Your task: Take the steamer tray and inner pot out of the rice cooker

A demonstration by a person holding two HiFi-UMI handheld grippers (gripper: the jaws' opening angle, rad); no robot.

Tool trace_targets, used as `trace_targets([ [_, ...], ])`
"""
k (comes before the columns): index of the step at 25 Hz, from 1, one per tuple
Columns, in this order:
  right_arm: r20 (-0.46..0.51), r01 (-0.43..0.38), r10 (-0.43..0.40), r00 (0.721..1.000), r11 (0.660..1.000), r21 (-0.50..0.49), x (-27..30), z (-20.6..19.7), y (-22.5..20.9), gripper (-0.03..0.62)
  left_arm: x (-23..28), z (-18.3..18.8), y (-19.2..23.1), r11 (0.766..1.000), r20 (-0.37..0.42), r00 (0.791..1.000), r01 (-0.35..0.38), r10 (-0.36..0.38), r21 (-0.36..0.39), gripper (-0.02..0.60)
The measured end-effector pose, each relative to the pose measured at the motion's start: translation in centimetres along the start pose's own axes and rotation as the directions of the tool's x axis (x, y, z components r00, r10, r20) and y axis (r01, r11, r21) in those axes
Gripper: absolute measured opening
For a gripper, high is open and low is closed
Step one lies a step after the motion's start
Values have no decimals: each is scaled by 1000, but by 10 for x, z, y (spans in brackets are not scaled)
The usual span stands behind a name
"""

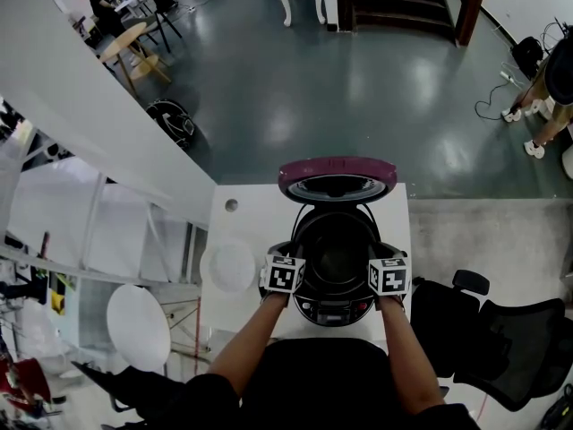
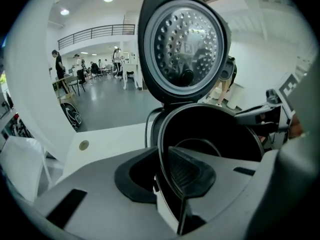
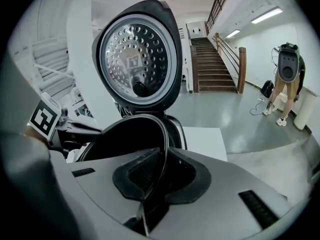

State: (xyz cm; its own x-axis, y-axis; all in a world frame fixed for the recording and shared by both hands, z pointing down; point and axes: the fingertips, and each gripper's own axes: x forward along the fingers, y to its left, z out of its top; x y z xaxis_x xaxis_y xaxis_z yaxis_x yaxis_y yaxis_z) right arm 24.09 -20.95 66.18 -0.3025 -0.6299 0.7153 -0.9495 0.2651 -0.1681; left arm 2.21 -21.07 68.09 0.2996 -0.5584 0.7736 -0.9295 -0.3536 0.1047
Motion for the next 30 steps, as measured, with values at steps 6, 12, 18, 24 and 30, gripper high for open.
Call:
trace_targets([
  [6, 6, -8, 8, 1000, 999, 34, -1, -4, -1, 35, -3, 4, 2, 995, 1, 1000, 2, -1, -97, 35],
  [12, 27, -9, 6, 1000, 993, 118, 0, -7, -5, 28, -10, 8, 3, 986, 41, 999, 1, 5, -167, 28],
  [18, 69, -29, 19, 997, 989, 147, -9, 4, -4, 23, -24, 13, 2, 977, 86, 996, 23, -5, -211, 26],
  [24, 114, -76, 58, 992, 985, 156, -19, 19, 0, 21, -40, 19, 2, 968, 133, 991, 28, 6, -249, 25],
  [30, 178, -103, 76, 981, 984, 143, -41, 34, 6, 20, -65, 28, -3, 945, 212, 977, 74, -4, -320, 21],
])
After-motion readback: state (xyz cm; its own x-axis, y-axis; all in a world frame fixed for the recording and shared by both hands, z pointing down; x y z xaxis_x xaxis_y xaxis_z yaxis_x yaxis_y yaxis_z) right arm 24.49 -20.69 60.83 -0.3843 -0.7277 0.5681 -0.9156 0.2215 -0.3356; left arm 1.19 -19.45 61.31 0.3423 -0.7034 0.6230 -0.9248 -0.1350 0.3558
